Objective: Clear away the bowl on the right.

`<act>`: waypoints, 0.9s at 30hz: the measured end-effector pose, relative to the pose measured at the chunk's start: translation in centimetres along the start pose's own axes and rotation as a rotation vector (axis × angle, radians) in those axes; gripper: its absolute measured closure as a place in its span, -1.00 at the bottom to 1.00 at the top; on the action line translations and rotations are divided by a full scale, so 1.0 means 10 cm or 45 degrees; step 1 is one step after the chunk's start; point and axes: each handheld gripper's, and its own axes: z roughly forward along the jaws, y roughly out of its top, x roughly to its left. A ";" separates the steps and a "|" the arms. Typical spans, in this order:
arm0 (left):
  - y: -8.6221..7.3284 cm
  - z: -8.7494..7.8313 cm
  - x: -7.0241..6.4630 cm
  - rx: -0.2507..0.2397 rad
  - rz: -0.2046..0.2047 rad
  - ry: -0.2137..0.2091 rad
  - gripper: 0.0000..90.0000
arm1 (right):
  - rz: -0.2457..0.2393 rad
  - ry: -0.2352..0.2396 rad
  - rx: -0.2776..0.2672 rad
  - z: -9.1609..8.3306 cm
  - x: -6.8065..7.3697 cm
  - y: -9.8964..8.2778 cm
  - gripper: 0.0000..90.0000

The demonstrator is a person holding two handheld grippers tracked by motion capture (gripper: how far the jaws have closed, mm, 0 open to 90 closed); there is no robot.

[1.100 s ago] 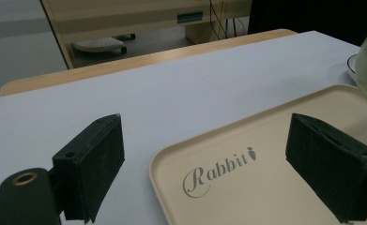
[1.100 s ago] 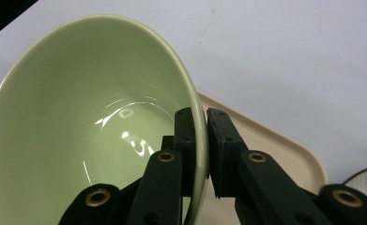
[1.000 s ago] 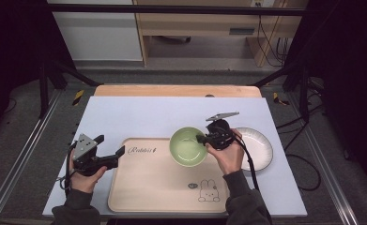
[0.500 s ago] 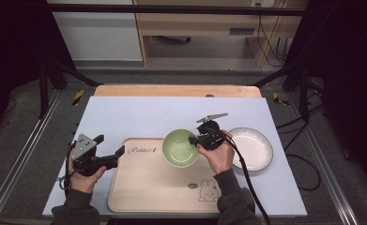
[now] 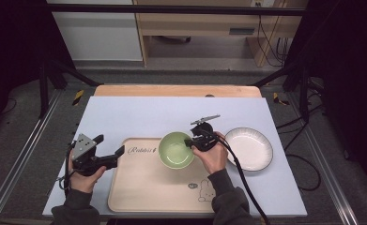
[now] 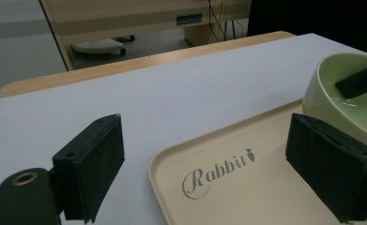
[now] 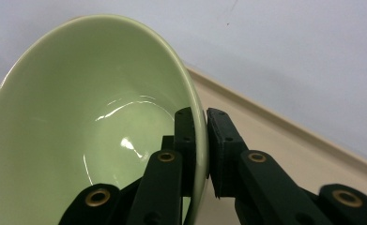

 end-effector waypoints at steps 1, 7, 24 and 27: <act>0.00 0.00 0.00 -0.001 0.000 0.001 -0.75 | 0.006 0.001 0.006 0.01 0.00 0.00 0.85; 0.00 0.00 0.00 0.000 -0.002 0.000 -0.75 | 0.012 0.000 0.014 0.08 0.00 -0.01 0.85; 0.00 0.00 0.00 -0.001 0.000 -0.001 -0.75 | 0.019 0.010 0.049 0.21 0.03 -0.04 0.85; 0.00 0.00 0.00 -0.003 -0.002 -0.001 -0.75 | 0.026 0.016 0.062 0.23 0.04 -0.04 0.85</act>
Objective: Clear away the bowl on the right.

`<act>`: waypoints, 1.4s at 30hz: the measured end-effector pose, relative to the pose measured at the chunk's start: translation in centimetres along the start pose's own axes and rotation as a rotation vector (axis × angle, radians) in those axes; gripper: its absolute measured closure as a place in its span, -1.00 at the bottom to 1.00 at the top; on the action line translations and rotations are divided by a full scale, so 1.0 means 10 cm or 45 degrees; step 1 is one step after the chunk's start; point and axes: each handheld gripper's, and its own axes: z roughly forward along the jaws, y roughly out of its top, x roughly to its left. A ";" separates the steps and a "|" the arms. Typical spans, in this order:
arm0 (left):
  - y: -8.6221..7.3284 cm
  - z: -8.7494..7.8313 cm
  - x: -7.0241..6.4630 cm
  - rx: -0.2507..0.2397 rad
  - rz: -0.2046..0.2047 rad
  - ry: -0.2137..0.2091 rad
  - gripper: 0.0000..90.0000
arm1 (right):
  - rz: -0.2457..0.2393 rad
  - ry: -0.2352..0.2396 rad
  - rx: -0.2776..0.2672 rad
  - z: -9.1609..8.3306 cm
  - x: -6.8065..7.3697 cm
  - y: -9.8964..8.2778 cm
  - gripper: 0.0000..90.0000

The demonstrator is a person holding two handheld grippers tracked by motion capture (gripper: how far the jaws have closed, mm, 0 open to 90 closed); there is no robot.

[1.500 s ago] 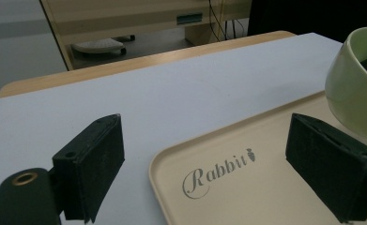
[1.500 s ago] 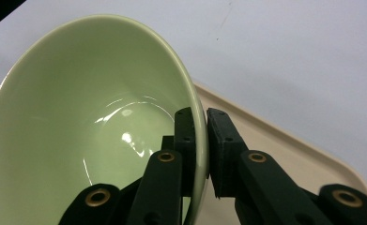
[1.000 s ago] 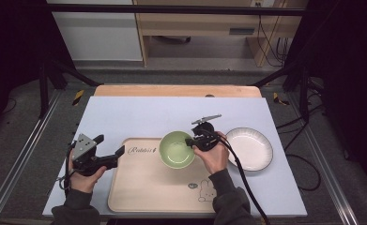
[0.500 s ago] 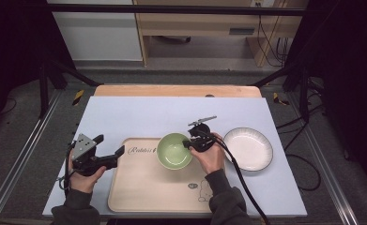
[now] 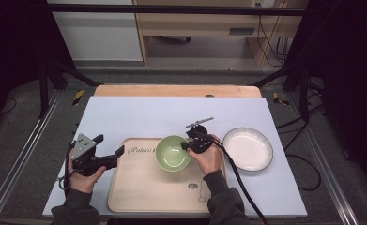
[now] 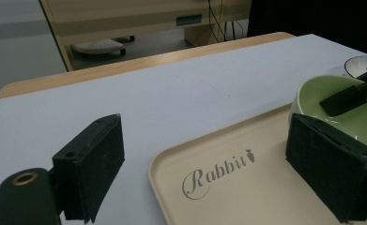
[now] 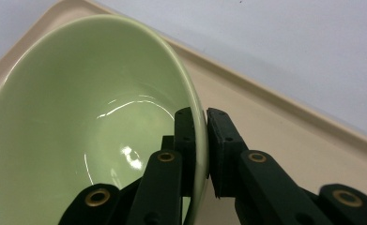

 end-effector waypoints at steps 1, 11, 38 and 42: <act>0.00 0.00 0.00 -0.001 0.000 0.000 -0.75 | 0.000 0.003 -0.002 0.01 0.00 0.00 0.85; 0.00 0.00 0.00 -0.004 -0.003 0.002 -0.75 | -0.002 0.004 0.014 0.06 0.00 -0.01 0.85; -0.01 0.01 -0.01 0.009 0.003 0.000 -0.74 | 0.006 -0.003 0.022 0.16 -0.08 -0.02 0.86; -0.01 0.01 -0.01 0.007 0.000 0.000 -0.75 | -0.015 -0.009 0.012 0.16 -0.08 -0.02 0.85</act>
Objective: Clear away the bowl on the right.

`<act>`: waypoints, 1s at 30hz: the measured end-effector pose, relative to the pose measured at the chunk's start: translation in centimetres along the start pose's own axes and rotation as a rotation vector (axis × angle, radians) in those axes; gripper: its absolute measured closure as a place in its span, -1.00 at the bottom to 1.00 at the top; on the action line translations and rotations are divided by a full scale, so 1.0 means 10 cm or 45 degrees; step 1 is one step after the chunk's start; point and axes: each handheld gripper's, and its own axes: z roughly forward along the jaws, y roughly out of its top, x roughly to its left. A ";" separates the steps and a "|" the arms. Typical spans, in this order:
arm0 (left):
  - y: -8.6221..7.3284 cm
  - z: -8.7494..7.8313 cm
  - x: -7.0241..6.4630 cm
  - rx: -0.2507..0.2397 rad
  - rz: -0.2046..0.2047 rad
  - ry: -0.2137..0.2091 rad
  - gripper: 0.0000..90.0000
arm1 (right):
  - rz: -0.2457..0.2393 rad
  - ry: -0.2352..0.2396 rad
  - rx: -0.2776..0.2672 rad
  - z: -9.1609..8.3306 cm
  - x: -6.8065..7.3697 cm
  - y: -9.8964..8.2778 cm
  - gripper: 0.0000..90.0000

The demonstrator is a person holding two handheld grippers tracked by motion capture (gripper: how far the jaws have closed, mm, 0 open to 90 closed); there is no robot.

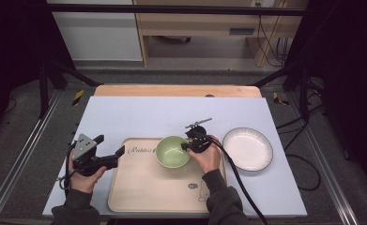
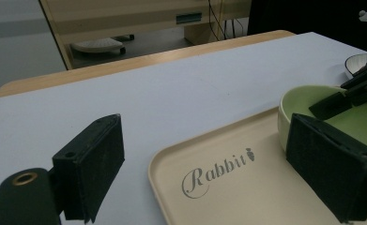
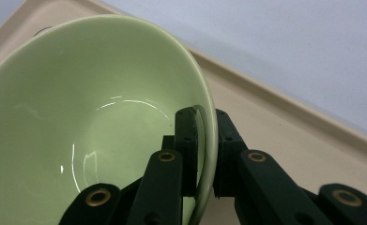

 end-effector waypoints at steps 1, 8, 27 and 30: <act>0.00 0.00 0.00 0.001 0.000 0.000 -0.75 | -0.004 -0.006 -0.002 0.00 0.00 0.00 0.84; 0.00 0.00 0.00 -0.002 -0.001 0.001 -0.75 | -0.048 -0.079 -0.068 -0.15 0.02 0.01 0.40; 0.00 0.00 0.00 0.012 -0.004 -0.009 -0.77 | -0.154 -0.147 -0.443 -0.78 0.06 -0.20 -0.52; 0.00 0.00 0.01 0.015 -0.005 -0.010 -0.77 | -0.151 -0.145 -0.491 -0.93 0.04 -0.33 -0.55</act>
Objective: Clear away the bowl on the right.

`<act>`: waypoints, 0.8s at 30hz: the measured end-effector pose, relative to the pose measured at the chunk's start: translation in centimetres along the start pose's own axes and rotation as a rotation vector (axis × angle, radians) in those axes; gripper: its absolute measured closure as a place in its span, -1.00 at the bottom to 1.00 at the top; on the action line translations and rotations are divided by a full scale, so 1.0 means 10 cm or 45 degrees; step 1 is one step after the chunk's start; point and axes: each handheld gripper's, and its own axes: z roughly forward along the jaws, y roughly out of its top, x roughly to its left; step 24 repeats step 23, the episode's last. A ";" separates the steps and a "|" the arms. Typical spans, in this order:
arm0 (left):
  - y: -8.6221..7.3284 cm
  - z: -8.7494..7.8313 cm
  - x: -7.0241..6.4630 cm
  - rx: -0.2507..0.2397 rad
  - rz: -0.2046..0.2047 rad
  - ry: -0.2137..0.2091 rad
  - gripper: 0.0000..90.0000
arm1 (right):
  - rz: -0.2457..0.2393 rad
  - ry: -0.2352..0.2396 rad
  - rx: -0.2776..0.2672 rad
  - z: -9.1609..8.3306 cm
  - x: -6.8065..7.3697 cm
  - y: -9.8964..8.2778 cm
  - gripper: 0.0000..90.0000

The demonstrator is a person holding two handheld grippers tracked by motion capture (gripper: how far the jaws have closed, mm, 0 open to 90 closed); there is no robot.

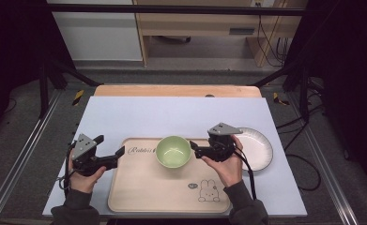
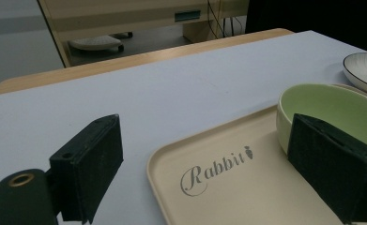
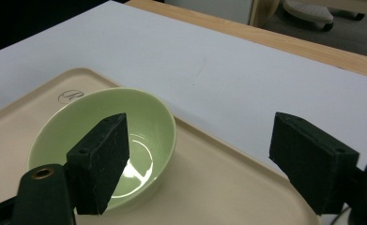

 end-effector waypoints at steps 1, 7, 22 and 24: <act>0.00 0.00 0.00 0.002 0.000 0.000 -0.77 | -0.001 -0.001 -0.012 -0.04 -0.01 -0.02 -0.55; -0.01 0.01 0.01 0.011 -0.001 -0.002 -0.79 | 0.006 0.023 -0.088 -0.27 -0.10 -0.17 -0.56; -0.09 0.05 0.05 0.051 -0.007 -0.012 -0.80 | 0.015 -0.046 -0.133 -0.53 -0.36 -0.54 -0.74; -0.09 0.05 0.05 0.051 -0.007 -0.012 -0.80 | 0.008 -0.052 -0.139 -0.53 -0.36 -0.55 -0.76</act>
